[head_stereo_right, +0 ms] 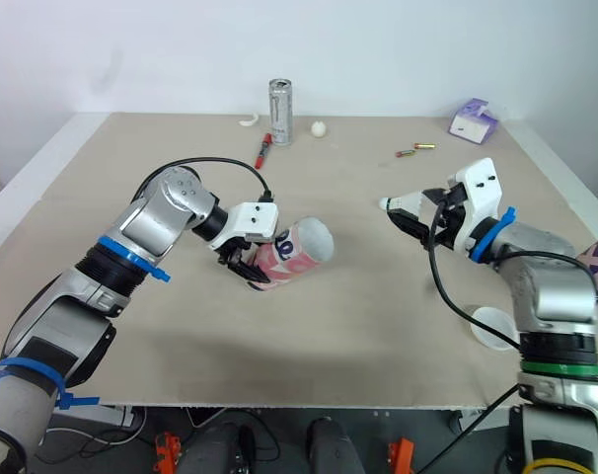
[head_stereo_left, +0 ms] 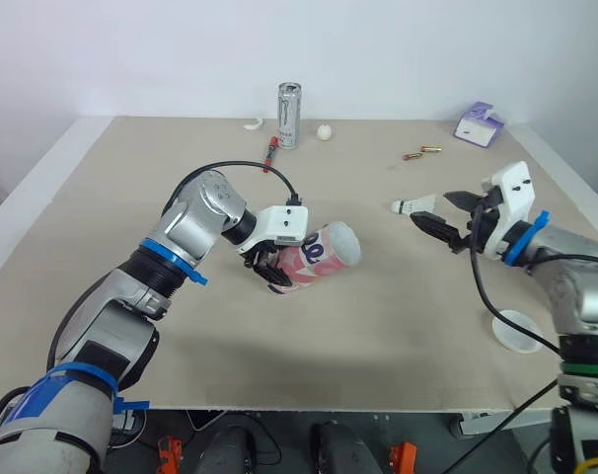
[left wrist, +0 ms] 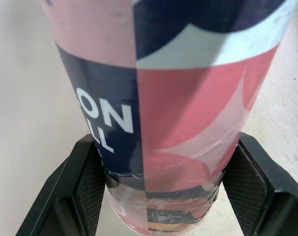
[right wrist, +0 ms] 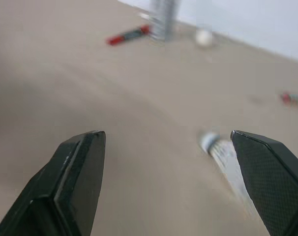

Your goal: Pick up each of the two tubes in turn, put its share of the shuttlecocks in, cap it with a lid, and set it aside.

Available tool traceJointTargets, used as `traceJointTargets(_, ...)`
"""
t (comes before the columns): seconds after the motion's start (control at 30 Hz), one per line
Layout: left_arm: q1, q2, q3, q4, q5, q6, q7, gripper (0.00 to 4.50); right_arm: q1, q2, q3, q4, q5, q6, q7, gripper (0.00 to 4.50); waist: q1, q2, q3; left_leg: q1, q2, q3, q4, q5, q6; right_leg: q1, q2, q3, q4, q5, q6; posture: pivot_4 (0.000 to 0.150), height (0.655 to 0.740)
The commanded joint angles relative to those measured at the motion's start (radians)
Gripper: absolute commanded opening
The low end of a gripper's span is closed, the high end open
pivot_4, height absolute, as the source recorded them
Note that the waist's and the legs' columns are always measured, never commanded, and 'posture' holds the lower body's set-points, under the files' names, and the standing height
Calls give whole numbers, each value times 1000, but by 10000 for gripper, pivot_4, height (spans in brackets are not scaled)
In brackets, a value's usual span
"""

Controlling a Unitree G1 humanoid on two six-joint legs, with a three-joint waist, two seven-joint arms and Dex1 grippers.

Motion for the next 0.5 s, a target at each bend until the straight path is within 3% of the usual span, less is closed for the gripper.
traceJointTargets(0.03, 9, 2, 2, -13, -4, 5, -2, 32088, -82, 14, -4, 181, -55, -123, -22, 43842, 0, 0, 0, 0, 0, 0, 0, 0, 0, 0, 0, 0, 0, 0, 0, 1500, 7400)
traceJointTargets(0.2, 13, 9, 3, -21, -7, 5, 2, 32088, -185, 48, 29, 463, -126, -261, -24, 43842, -2, 0, 0, 0, 0, 1, -1, 0, 0, 0, 0, 1, -1, 0, 0, 1500, 7400)
traceJointTargets(0.5, 16, 8, 6, -32, -12, 8, 11, 32088, -311, 91, 30, 692, -153, -348, -21, 43842, -5, 0, 0, 1, 0, 3, -1, 0, 0, 0, 0, 4, 0, 1, 1, 1500, 7400)
